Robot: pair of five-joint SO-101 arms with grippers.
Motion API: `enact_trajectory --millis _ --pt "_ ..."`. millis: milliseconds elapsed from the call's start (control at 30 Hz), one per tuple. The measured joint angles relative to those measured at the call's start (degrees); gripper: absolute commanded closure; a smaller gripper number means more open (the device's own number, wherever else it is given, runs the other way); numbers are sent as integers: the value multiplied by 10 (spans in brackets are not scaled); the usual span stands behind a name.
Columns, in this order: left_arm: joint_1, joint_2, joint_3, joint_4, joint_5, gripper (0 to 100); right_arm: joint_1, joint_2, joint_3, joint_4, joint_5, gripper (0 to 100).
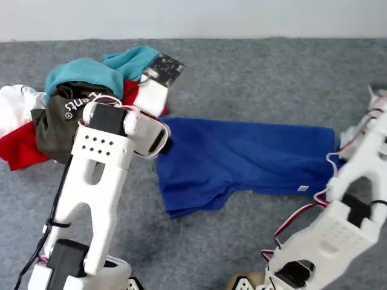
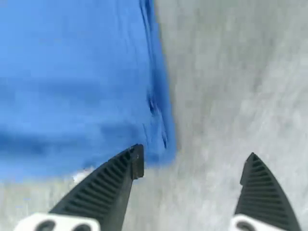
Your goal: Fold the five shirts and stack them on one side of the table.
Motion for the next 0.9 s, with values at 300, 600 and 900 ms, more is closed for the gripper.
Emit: enact_trajectory --millis 300,600,900 --pt "-6 0 61 -2 7 798 -73 94 0 -200 -70 674" --pt "47 0 64 -2 7 798 -84 210 -48 -259 -71 675" --pt "48 0 64 -2 7 798 -85 265 -120 -260 -71 924"
